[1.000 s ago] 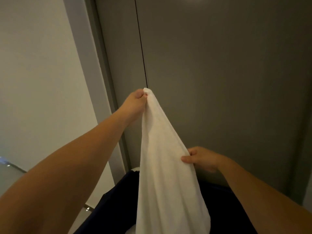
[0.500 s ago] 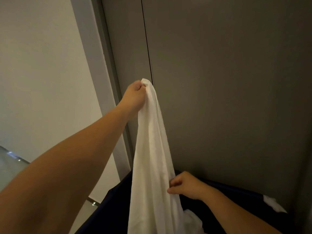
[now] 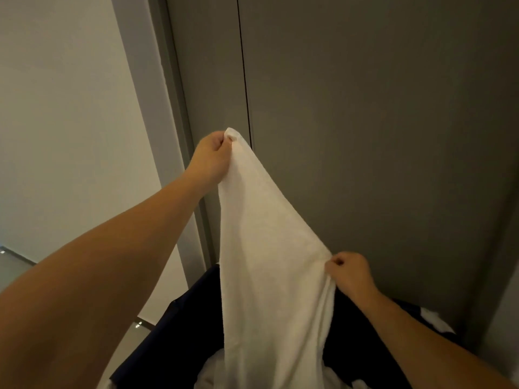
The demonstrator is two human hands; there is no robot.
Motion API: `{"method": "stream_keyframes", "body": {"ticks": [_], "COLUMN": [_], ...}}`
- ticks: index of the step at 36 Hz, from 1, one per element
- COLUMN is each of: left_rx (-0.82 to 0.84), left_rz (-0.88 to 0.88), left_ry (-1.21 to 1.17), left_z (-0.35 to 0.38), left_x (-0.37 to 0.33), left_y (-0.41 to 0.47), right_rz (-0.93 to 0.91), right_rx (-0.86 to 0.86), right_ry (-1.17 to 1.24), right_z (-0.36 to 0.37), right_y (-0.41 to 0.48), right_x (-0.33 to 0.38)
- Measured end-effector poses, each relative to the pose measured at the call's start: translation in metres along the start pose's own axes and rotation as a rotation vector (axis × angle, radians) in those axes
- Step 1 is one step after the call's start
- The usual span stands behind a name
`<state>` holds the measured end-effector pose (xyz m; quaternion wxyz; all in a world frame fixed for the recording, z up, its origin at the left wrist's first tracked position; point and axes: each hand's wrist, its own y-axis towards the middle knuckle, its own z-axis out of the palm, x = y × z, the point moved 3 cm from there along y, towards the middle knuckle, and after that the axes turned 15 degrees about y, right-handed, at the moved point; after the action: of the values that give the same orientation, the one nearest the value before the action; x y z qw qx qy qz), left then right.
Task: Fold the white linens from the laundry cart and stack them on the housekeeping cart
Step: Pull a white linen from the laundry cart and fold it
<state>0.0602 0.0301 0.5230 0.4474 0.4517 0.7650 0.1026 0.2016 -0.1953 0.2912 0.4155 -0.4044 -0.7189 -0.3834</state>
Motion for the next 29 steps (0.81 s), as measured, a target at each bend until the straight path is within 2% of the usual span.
{"method": "stream_keyframes", "body": {"ticks": [3, 7, 9, 12, 14, 18, 21, 29], "left_rx": [0.06, 0.133, 0.196, 0.308, 0.362, 0.404, 0.388, 0.396], "left_rz": [0.065, 0.16, 0.214, 0.313, 0.36, 0.357, 0.347, 0.204], "left_ry": [0.095, 0.114, 0.096, 0.076, 0.032, -0.104, -0.114, -0.259], "left_z": [0.013, 0.046, 0.063, 0.088, 0.102, 0.12, 0.126, 0.133], "left_x": [0.008, -0.001, -0.011, -0.026, -0.033, -0.041, -0.045, -0.025], "left_y": [-0.006, -0.014, -0.022, -0.039, -0.049, -0.063, -0.068, -0.086], "right_rz": [0.07, 0.109, 0.048, -0.065, -0.148, -0.261, -0.273, -0.354], "right_rx": [-0.085, 0.03, 0.054, 0.096, 0.153, 0.18, 0.154, -0.04], "right_ry": [-0.128, -0.233, -0.14, 0.213, 0.307, 0.367, 0.294, 0.084], "right_z": [-0.053, -0.07, -0.07, -0.066, -0.064, -0.066, -0.065, -0.059], "right_y": [0.02, 0.027, 0.028, 0.021, 0.016, 0.013, 0.014, 0.017], "right_x": [0.004, 0.019, 0.033, 0.072, 0.102, 0.135, 0.135, 0.132]}}
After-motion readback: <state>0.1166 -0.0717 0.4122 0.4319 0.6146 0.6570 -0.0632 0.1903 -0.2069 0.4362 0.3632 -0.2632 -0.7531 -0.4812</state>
